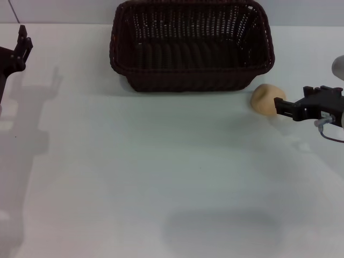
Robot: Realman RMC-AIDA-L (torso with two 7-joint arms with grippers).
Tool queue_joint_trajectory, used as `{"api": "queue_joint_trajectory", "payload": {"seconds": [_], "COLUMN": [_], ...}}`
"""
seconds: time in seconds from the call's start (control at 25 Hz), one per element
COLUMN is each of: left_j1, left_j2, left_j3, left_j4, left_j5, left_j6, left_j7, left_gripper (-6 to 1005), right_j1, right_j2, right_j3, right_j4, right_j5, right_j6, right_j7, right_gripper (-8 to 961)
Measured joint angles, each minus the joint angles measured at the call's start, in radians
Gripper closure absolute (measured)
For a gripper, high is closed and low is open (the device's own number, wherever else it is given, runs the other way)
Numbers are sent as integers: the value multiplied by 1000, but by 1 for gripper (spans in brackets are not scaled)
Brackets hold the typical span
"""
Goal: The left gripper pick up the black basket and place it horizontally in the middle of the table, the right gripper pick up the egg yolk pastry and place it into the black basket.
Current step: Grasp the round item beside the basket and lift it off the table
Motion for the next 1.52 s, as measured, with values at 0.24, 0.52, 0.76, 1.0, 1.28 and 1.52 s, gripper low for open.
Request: {"api": "queue_joint_trajectory", "payload": {"seconds": [0.24,0.52,0.76,1.0,1.28,1.52], "left_j1": [-2,-2,-1,-1,-3,-2], "left_j2": [-2,-2,-2,-1,0,2], "left_j3": [1,2,3,2,2,2], "left_j4": [0,0,0,0,0,0], "left_j5": [0,0,0,3,6,8], "left_j6": [-6,-7,-8,-8,-8,-8], "left_j7": [0,0,0,0,0,0], "left_gripper": [187,187,187,187,190,190], "right_j1": [22,82,130,186,222,183], "right_j2": [0,0,0,0,0,0], "right_j3": [34,75,99,92,92,85], "right_j4": [12,53,86,138,183,114], "right_j5": [-1,-5,-6,-10,-11,-34], "right_j6": [-29,-73,-100,-123,-147,-149], "right_j7": [2,1,1,0,-1,-12], "right_gripper": [225,226,226,225,242,269]}}
